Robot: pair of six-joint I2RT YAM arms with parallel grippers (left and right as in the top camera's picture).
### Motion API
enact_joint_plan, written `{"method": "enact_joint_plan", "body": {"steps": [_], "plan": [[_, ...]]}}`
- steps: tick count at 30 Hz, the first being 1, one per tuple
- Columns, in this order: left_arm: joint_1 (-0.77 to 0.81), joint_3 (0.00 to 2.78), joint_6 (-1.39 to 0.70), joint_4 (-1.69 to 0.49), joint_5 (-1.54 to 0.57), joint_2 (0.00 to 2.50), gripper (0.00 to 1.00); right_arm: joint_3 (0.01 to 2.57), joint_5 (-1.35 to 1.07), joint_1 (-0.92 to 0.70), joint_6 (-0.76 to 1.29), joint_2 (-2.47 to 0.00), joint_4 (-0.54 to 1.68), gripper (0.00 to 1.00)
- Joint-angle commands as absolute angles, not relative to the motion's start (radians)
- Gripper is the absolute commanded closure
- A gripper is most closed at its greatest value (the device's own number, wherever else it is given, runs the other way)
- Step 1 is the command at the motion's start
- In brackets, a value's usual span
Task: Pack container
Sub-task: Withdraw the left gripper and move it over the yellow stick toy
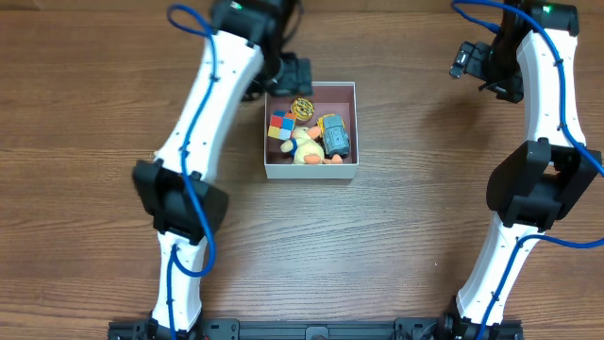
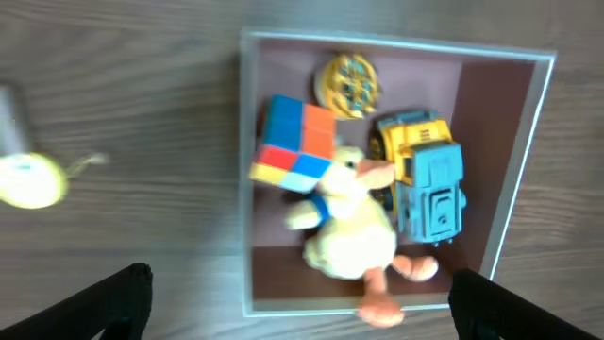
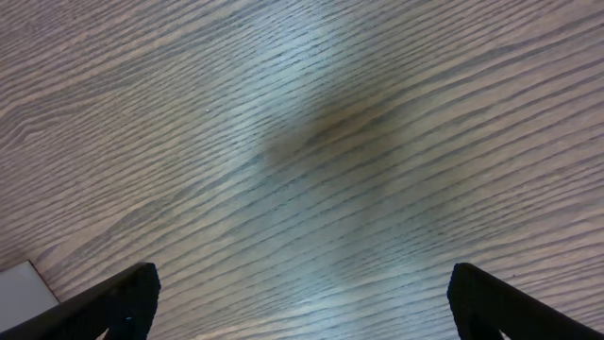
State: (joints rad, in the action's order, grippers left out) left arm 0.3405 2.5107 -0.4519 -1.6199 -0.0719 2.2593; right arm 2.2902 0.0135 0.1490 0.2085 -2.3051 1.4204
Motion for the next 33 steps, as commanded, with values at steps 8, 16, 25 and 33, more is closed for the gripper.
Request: {"method": "enact_joint_plan", "body": {"steps": [8, 16, 25, 33], "plan": [[0.171, 2.637, -0.343, -1.690, -0.119, 2.144, 0.00, 2.291, 0.013, 0.150, 0.208, -2.273, 1.415, 0.00], [0.113, 2.446, -0.336, -1.690, 0.001, 2.065, 0.00, 2.291, 0.013, 0.150, 0.209, -2.273, 1.415, 0.00], [-0.014, 2.062, -0.328, -1.688, 0.012, 1.766, 0.00, 2.291, 0.013, 0.150, 0.209, -2.273, 1.415, 0.00], [-0.080, 1.930, -0.418, -1.659, -0.004, 1.691, 0.00, 2.291, 0.013, 0.150, 0.209, -2.273, 1.415, 0.00]]}}
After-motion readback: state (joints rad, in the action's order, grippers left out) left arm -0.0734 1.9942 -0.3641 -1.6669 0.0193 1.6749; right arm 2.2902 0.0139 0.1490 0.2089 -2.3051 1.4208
